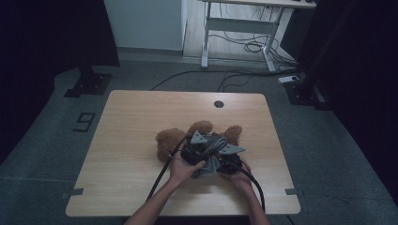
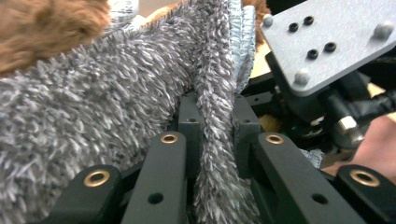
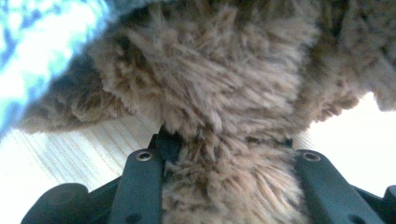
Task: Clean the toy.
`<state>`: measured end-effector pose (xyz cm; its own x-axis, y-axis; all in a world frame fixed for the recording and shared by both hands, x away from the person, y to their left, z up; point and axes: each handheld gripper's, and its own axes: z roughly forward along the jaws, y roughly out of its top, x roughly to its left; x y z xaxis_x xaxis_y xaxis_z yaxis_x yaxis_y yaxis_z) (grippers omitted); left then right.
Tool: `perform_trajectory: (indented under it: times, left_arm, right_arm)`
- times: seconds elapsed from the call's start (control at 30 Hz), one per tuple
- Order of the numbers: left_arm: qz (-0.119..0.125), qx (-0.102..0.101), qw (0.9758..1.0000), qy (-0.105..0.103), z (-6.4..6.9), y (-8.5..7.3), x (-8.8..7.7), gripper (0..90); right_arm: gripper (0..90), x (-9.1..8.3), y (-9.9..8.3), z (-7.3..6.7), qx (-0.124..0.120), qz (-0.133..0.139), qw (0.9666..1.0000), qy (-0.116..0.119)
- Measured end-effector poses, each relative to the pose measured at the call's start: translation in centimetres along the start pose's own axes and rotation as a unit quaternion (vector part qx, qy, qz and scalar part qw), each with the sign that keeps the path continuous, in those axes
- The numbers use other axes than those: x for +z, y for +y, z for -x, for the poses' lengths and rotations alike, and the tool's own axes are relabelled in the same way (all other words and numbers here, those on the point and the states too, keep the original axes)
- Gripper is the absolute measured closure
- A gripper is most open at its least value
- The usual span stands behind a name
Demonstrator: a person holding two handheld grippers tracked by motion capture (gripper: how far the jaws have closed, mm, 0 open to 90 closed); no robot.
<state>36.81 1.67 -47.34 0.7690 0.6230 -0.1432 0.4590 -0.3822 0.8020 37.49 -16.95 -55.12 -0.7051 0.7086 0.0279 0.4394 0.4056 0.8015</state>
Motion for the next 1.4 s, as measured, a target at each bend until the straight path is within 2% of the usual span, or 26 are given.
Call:
perform_trajectory:
  times: [0.07, 0.13, 0.17, 0.27, 0.3, 0.33, 0.4, 0.47, 0.67, 0.9, 1.0, 1.07, 1.13, 1.2, 1.23, 1.27, 1.3, 1.37, 1.4]
  left_arm:
    - [0.001, 0.0, 1.0, 0.008, -0.2, -0.2, -0.4, 78.4]
    - [0.007, -0.005, 0.9997, 0.023, -0.9, -0.7, -1.2, 78.5]
    - [0.007, -0.005, 0.9997, 0.023, -0.9, -0.7, -1.2, 78.5]
    - [0.011, -0.015, 0.9989, 0.043, -2.1, -1.4, -2.4, 78.7]
    - [0.012, -0.021, 0.9981, 0.058, -3.0, -1.9, -3.2, 78.8]
    - [0.012, -0.021, 0.9981, 0.058, -3.0, -1.9, -3.2, 78.9]
    - [0.015, -0.027, 0.9978, 0.059, -4.2, -2.6, -4.4, 79.0]
    - [0.017, -0.026, 0.9978, 0.058, -4.4, -2.8, -5.0, 79.1]
    - [0.023, -0.019, 0.9973, 0.067, -4.0, -2.6, -5.5, 79.0]
    - [0.028, -0.011, 0.9979, 0.057, -2.8, -1.6, -4.8, 78.9]
    - [0.035, 0.003, 0.9985, 0.043, -1.3, -0.2, -4.1, 78.9]
    - [0.035, 0.005, 0.9986, 0.039, -0.9, 0.1, -3.9, 78.9]
    - [0.031, 0.007, 0.9992, 0.024, 0.0, 1.0, -2.6, 78.9]
    - [0.029, 0.008, 0.9993, 0.024, 0.2, 1.1, -2.2, 78.8]
    - [0.021, 0.009, 0.9995, 0.023, 0.5, 1.2, -1.0, 78.8]
    - [0.021, 0.009, 0.9995, 0.023, 0.5, 1.2, -1.0, 78.8]
    - [0.017, 0.011, 0.9995, 0.025, 0.5, 0.9, 0.0, 78.8]
    - [0.019, 0.009, 0.9995, 0.024, 0.4, 0.7, 0.2, 78.8]
    - [0.027, 0.005, 0.9993, 0.023, 0.3, 0.3, 0.2, 78.9]
  right_arm:
    - [61.1, -0.1, -0.1, 0.0, -0.002, 0.001, 1.0, 0.002]
    - [61.2, -0.2, -0.2, 0.0, 0.001, 0.002, 1.0, 0.005]
    - [61.2, -0.2, -0.2, 0.0, 0.001, 0.002, 1.0, 0.005]
    - [61.3, -0.3, -0.2, 0.0, -0.001, 0.003, 1.0, 0.005]
    - [61.4, -0.4, -0.3, 0.1, -0.001, 0.003, 1.0, 0.008]
    - [61.4, -0.4, -0.3, 0.1, -0.001, 0.003, 1.0, 0.008]
    - [61.4, -0.5, -0.3, 0.0, -0.005, 0.002, 0.9999, 0.012]
    - [61.5, -0.4, -0.3, 0.0, -0.009, 0.002, 0.9999, 0.011]
    - [61.5, -0.4, -0.3, 0.0, -0.007, 0.0, 0.9999, 0.013]
    - [61.5, -0.4, -0.3, 0.1, -0.003, -0.001, 0.9999, 0.013]
    - [61.5, -0.4, -0.3, 0.1, -0.002, -0.001, 0.9999, 0.015]
    - [61.5, -0.4, -0.3, 0.1, -0.001, -0.002, 0.9999, 0.015]
    - [61.5, -0.4, -0.3, 0.1, 0.0, -0.001, 0.9999, 0.015]
    - [61.5, -0.4, -0.3, 0.1, 0.002, -0.001, 0.9999, 0.015]
    - [61.5, -0.4, -0.3, 0.2, 0.001, -0.001, 0.9999, 0.016]
    - [61.5, -0.4, -0.3, 0.2, 0.001, -0.001, 0.9999, 0.016]
    - [61.6, -0.4, -0.3, 0.2, 0.003, -0.002, 0.9999, 0.016]
    - [61.6, -0.4, -0.3, 0.2, 0.004, -0.002, 0.9999, 0.016]
    - [61.7, -0.4, -0.4, 0.2, 0.005, -0.004, 0.9998, 0.016]
